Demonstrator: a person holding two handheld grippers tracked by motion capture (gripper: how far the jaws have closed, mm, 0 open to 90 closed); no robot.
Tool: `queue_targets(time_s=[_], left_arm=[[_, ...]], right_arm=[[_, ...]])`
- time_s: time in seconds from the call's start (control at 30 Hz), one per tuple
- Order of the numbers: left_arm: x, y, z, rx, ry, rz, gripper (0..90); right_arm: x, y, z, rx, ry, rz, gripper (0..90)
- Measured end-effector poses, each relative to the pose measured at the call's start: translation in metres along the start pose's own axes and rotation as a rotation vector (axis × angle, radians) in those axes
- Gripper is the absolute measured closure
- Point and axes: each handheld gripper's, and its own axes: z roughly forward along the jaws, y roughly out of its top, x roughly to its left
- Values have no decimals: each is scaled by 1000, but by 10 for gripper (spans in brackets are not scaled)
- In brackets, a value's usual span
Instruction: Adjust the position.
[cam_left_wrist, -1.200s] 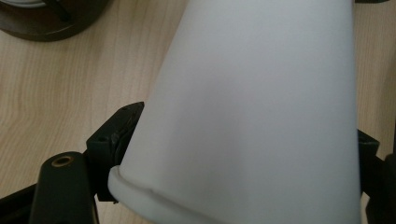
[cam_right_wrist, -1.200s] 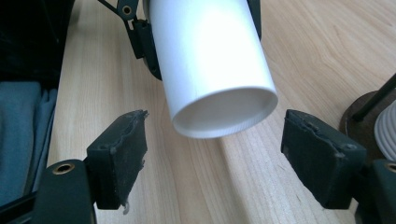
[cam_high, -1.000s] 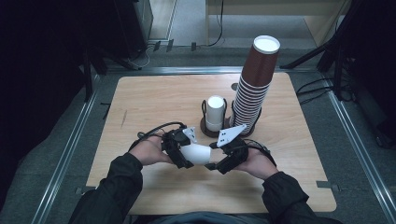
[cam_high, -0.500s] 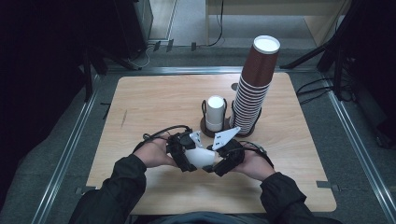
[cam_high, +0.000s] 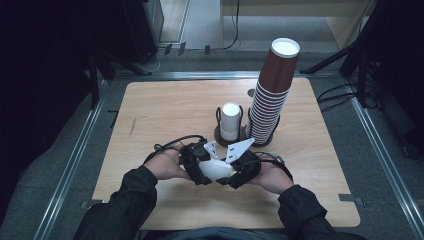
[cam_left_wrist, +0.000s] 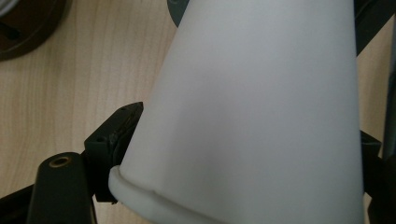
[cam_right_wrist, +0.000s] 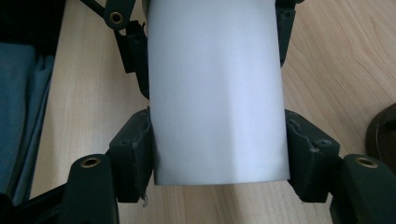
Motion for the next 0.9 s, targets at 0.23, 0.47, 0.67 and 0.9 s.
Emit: queue_targets(time_s=[0.23,0.47,0.67,0.9], left_arm=[[3,-5,-9,-88,-1,-23,5],[10,-16,-20,-194,-12,-63,5],[12,-24,-28,-284,-23,-93,5],[9,-26,-35,-404,-49,-126,5]], right_arm=[[0,0,-6,-28,0,-7,339],[-5,-3,-15,-77,-3,22,338],[-7,-4,-20,-115,2,35,337],[-9,-6,-26,-181,15,40,335]])
